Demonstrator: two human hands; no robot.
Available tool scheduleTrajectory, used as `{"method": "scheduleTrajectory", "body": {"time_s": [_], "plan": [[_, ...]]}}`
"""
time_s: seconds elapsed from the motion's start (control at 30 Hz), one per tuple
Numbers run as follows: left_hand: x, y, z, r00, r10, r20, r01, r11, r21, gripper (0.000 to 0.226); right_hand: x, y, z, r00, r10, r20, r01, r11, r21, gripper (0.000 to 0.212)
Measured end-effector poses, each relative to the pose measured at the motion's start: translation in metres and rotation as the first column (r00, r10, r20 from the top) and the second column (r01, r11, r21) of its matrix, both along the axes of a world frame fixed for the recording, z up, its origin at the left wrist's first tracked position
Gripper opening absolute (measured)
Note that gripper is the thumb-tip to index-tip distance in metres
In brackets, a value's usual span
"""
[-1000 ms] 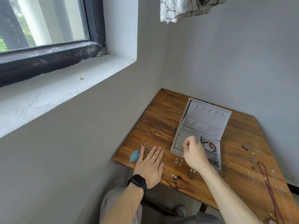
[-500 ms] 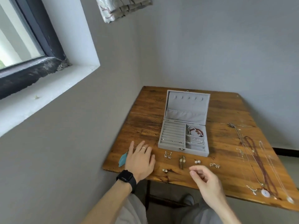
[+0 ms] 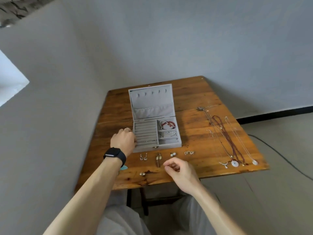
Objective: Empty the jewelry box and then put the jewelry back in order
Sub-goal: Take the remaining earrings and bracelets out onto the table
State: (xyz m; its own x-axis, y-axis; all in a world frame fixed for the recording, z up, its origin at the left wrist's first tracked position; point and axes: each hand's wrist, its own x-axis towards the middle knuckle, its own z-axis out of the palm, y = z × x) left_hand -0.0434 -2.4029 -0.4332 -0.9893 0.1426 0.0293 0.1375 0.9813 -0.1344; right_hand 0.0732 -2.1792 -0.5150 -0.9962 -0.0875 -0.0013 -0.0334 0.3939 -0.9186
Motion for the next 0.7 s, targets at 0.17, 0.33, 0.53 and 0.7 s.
{"method": "scheduleTrajectory", "body": {"time_s": [0.17, 0.33, 0.53, 0.7], "plan": [[0.004, 0.011, -0.001, 0.999, -0.014, -0.043, 0.008, 0.99, -0.143, 0.021, 0.001, 0.001, 0.001, 1.0, 0.007, -0.014, -0.007, 1.0, 0.005, 0.017], [0.001, 0.015, -0.002, 0.999, 0.039, 0.007, -0.038, 0.994, -0.102, 0.018, 0.001, 0.001, 0.001, 1.0, 0.008, -0.002, -0.008, 1.0, 0.006, 0.013], [-0.008, 0.014, -0.003, 0.978, 0.104, 0.18, -0.104, 0.995, -0.01, 0.034, 0.0, 0.002, 0.001, 1.0, 0.015, 0.003, -0.015, 1.0, 0.005, 0.01], [0.008, 0.006, -0.005, 0.989, 0.094, 0.111, -0.122, 0.95, 0.287, 0.011, 0.002, 0.002, 0.001, 0.998, 0.025, -0.053, -0.024, 0.999, 0.027, 0.016]]}}
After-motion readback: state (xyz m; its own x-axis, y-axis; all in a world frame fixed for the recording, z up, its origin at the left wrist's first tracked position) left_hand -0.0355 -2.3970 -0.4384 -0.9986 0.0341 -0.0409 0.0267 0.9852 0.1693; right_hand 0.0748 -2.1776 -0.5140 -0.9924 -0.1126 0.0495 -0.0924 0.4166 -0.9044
